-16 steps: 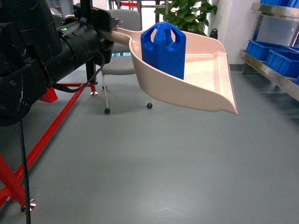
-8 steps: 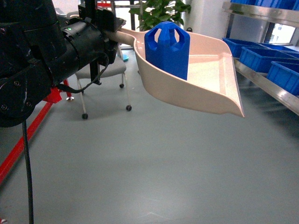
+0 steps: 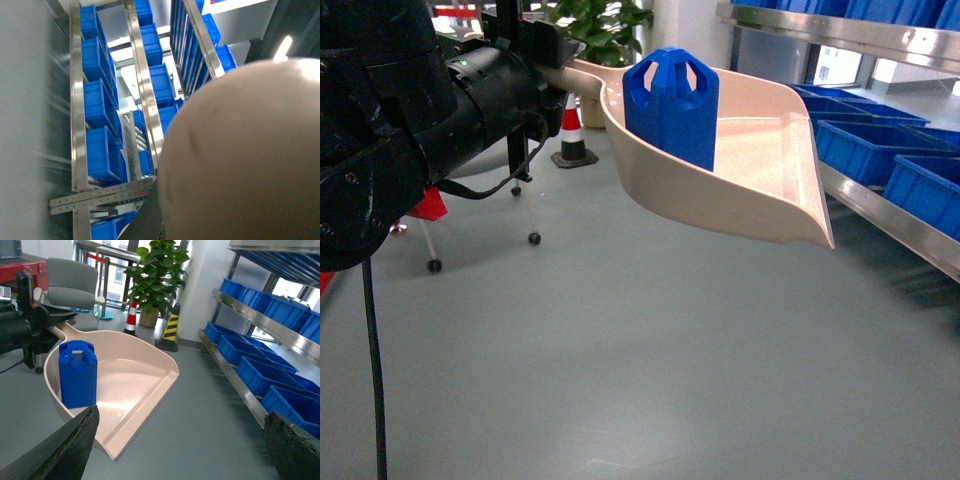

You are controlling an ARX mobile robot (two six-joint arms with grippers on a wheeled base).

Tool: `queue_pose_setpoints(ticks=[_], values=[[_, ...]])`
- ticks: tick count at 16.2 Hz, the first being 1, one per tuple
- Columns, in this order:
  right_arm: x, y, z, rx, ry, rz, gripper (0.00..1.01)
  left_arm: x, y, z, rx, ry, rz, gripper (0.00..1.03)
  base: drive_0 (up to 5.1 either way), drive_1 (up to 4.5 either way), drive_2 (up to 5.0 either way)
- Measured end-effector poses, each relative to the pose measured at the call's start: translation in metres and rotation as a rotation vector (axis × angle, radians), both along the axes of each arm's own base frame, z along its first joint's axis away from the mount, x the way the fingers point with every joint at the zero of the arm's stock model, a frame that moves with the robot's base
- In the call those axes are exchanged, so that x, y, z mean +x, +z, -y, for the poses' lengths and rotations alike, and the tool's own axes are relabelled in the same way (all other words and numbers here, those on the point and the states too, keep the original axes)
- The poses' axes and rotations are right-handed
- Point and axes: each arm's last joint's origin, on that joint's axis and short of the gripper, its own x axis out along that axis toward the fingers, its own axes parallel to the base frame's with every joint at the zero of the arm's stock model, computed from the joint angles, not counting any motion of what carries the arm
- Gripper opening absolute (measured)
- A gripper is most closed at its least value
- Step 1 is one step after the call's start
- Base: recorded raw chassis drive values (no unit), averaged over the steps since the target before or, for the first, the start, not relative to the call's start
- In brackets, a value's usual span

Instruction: Place part in tray to right shelf

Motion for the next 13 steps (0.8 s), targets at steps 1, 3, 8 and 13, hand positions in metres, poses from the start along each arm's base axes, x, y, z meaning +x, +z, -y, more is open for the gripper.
queue_pose_setpoints(ticks=[1, 3, 8, 13], values=[[0.0000, 0.0000, 0.0000, 0.000, 0.000, 0.000, 0.98, 0.0000, 0.0000, 0.0000, 0.000, 0.000, 0.000, 0.13, -1.6, -1.63, -1.6], [0.0000, 0.0000, 0.0000, 0.000, 0.000, 0.000, 0.98, 0.0000, 0.0000, 0.0000, 0.000, 0.000, 0.000, 0.13, -1.5, -1.50, -1.5], [0.0000, 0.0000, 0.0000, 0.000, 0.000, 0.000, 0.98, 0.0000, 0.0000, 0.0000, 0.000, 0.000, 0.000, 0.13, -1.6, -1.59, -1.6], [0.0000, 0.0000, 0.0000, 0.000, 0.000, 0.000, 0.98, -0.0001, 0.0000, 0.0005, 0.000, -0.002, 0.000, 0.13, -1.6, -1.64, -1.6]])
